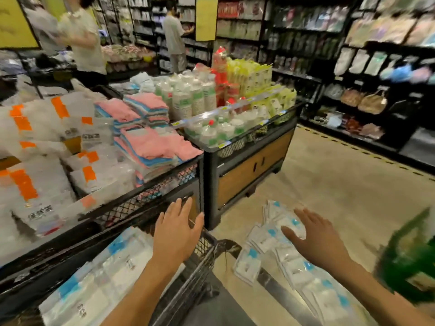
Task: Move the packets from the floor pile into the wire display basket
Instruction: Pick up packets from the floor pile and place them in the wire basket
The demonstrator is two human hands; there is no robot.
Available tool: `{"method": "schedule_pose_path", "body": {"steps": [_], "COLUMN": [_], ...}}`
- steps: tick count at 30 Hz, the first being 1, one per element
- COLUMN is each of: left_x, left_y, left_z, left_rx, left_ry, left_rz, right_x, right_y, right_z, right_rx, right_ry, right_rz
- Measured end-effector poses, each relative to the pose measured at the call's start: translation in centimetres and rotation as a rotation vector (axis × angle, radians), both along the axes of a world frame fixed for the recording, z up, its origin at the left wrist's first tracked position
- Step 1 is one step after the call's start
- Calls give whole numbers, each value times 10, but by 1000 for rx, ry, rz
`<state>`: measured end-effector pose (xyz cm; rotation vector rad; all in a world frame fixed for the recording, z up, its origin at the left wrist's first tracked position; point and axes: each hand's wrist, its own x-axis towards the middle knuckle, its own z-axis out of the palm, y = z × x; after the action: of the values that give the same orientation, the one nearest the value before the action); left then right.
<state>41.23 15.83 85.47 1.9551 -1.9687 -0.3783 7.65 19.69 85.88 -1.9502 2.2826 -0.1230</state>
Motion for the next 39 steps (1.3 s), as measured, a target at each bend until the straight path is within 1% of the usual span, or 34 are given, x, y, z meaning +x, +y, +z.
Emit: {"method": "schedule_pose_path", "body": {"steps": [6, 11, 18, 23, 29, 35, 39], "left_x": [-90, -180, -301, -366, -432, -496, -535], "left_y": [-44, -67, -94, -121, -166, -239, -271], "left_z": [-10, -25, -47, -72, -117, -180, -226], "left_rx": [12, 29, 51, 114, 163, 251, 297], "left_ry": [-63, -116, -164, -177, -246, -317, -393], "left_rz": [-175, -287, -447, -571, -728, -842, -905], "right_x": [-94, -177, -277, -321, -359, -387, -408], "right_y": [18, 29, 56, 75, 73, 41, 5], "right_z": [-13, -38, -69, -87, -129, -163, -197], "right_rx": [5, 19, 53, 83, 127, 237, 297], "right_ry": [-25, -27, -13, -59, -123, -132, -137], "right_rz": [-223, -395, -574, -695, -863, -1021, -1051]}}
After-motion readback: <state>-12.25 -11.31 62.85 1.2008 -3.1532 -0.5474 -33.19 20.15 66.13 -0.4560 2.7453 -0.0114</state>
